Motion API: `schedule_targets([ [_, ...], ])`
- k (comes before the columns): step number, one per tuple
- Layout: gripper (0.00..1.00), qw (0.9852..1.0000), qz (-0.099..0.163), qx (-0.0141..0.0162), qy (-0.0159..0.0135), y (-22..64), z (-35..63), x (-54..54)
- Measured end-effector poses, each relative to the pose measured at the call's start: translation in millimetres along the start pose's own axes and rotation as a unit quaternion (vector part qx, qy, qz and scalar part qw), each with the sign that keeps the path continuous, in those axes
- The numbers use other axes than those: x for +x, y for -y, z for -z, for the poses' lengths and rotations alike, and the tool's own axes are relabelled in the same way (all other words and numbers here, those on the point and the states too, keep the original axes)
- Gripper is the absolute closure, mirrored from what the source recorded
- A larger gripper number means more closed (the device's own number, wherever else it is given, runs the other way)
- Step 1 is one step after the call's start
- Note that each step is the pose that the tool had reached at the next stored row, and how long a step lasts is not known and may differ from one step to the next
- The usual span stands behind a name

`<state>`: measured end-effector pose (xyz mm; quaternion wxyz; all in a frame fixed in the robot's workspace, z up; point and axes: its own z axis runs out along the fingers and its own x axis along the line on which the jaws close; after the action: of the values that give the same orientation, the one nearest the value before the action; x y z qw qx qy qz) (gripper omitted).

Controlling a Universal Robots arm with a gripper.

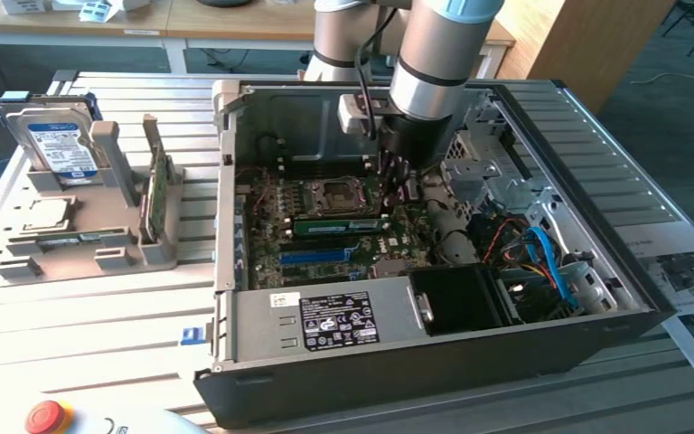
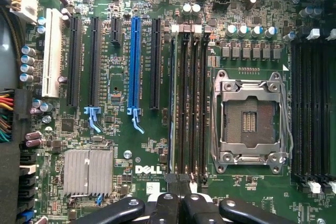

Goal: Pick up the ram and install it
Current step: 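Press down the ram until it locks into place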

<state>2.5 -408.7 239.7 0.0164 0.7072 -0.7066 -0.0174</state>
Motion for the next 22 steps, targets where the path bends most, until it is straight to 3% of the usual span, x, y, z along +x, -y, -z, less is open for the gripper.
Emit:
schedule_targets([
  [8,0.89,1.0,0.0,-0.0001,-0.0002,-4.4,0.0,-0.2],
  [22,0.89,1.0,0.0,-0.0001,-0.0001,-41.6,-2.0,-3.9],
])
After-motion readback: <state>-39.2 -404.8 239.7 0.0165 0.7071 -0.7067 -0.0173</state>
